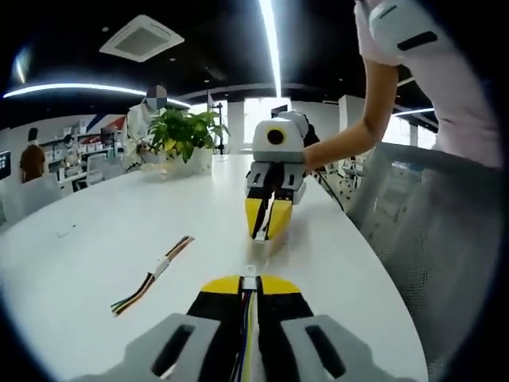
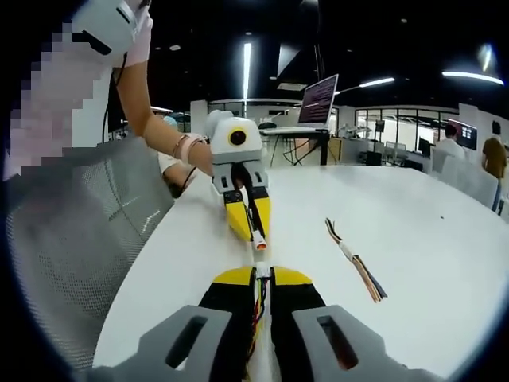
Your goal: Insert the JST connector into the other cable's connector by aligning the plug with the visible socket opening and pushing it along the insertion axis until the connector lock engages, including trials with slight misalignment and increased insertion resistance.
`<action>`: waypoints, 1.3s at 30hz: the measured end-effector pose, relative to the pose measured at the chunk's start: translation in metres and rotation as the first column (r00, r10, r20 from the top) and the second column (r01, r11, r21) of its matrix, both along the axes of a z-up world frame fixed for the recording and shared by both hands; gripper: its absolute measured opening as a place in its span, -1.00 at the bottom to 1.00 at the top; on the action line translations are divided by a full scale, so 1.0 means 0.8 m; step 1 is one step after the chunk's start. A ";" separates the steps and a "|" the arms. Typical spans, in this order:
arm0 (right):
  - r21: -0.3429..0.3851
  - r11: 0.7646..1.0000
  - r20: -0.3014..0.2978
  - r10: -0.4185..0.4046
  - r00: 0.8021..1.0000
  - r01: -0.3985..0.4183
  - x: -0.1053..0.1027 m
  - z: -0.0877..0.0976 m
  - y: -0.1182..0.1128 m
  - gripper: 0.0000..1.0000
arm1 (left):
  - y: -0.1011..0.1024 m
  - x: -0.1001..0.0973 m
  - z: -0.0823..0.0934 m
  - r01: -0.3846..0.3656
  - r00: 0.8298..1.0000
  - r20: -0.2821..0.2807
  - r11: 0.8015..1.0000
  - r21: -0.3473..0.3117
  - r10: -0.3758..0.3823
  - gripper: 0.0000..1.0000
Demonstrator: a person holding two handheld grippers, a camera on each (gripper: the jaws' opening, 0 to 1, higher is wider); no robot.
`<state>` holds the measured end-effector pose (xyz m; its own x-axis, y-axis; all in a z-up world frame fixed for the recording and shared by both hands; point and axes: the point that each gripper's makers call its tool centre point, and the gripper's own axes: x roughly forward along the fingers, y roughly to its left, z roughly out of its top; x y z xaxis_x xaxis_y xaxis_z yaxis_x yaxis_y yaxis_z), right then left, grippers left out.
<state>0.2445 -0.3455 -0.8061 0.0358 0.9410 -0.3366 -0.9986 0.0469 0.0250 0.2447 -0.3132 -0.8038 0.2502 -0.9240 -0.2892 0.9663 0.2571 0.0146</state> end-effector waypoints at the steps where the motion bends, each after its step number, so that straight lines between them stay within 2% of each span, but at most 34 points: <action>1: 0.001 1.000 0.003 0.004 1.000 -0.004 0.002 0.003 0.002 -0.95 | 0.000 0.002 0.004 0.001 1.000 0.003 1.000 -0.003 -0.001 -0.99; 8: -0.003 0.999 0.013 0.040 0.999 -0.040 0.014 0.016 0.016 -0.95 | 0.002 0.014 0.016 0.015 1.000 0.013 1.000 0.001 -0.015 -0.99; 15: -0.013 0.998 0.019 0.063 0.998 -0.063 0.022 0.019 0.024 -0.94 | 0.004 0.023 0.019 0.030 0.999 0.026 0.999 0.020 -0.031 -0.99; 22: -0.024 0.996 0.019 0.089 0.996 -0.089 0.026 0.015 0.029 -0.94 | 0.000 0.021 0.021 0.075 0.997 -0.020 0.997 0.002 -0.075 -0.99; 31: -0.026 0.994 0.007 0.103 0.995 -0.103 0.027 0.014 0.031 -0.94 | 0.003 0.029 0.019 0.088 0.995 -0.045 0.996 0.000 -0.088 -0.99; 33: -0.025 0.995 0.004 0.101 0.995 -0.100 0.028 0.014 0.031 -0.94 | 0.000 0.028 0.030 0.092 0.993 -0.064 0.994 -0.057 -0.095 -0.99; 34: -0.023 0.995 0.002 0.100 0.995 -0.100 0.029 0.015 0.031 -0.94 | -0.001 0.028 0.032 0.101 0.993 -0.062 0.993 -0.062 -0.105 -0.99; 39: -0.021 0.994 0.004 0.110 0.994 -0.110 0.026 0.018 0.032 -0.94 | -0.002 0.028 0.028 0.111 0.992 -0.053 0.993 -0.034 -0.112 -0.99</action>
<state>0.2652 -0.3201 -0.7918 -0.0655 0.9323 -0.3557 -0.9978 -0.0623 0.0205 0.2674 -0.3151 -0.7814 0.1297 -0.9539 -0.2707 0.9881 0.1472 -0.0453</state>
